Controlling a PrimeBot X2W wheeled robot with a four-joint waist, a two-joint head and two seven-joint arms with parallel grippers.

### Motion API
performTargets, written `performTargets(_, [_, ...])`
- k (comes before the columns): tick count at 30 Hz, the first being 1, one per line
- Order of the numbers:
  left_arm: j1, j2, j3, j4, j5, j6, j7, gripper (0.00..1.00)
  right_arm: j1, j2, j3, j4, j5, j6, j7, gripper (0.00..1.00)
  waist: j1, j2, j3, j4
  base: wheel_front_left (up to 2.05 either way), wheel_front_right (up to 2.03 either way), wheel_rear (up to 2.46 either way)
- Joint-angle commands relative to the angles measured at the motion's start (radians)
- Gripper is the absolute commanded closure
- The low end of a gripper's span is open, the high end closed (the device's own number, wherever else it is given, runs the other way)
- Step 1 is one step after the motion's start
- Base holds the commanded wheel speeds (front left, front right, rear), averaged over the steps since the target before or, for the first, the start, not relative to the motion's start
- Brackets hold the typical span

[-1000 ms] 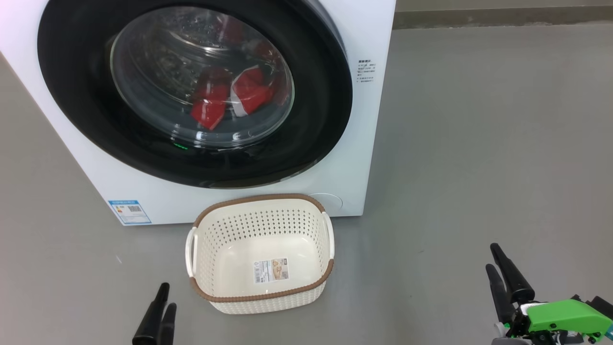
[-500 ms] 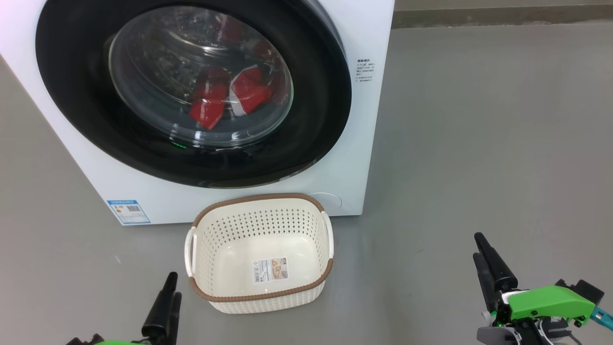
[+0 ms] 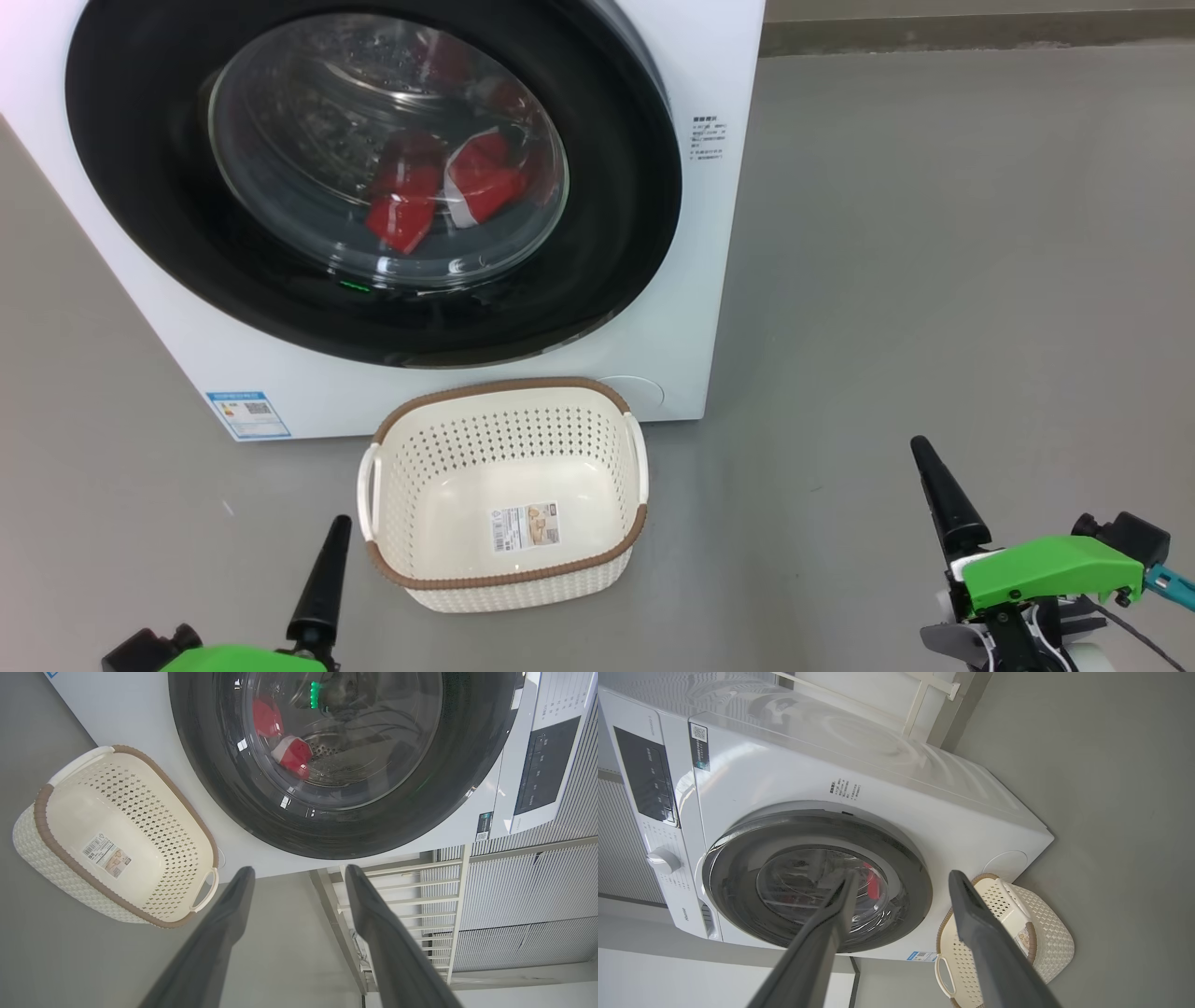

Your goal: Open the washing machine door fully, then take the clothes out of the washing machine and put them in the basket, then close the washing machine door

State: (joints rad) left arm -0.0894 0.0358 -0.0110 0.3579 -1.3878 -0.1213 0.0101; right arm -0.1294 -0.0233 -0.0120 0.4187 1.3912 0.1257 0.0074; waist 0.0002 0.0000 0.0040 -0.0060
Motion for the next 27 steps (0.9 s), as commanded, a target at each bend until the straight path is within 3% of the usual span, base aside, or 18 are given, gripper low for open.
performTargets(1, [-0.051, 0.014, 0.005, -0.032, 0.036, 0.008, -0.012, 0.00, -0.060, -0.013, 0.015, -0.020, -0.040, 0.002, -0.012, 0.00, -0.0001, 0.0000, 0.000, 0.000, 0.00, 0.00, 0.00])
performTargets(27, [-0.093, 0.008, 0.011, -0.057, 0.393, 0.028, -0.088, 0.00, -0.122, -0.017, 0.042, -0.059, -0.475, 0.003, -0.087, 0.00, -0.0001, 0.0000, 0.008, -0.018, 0.00, 0.00, 0.00])
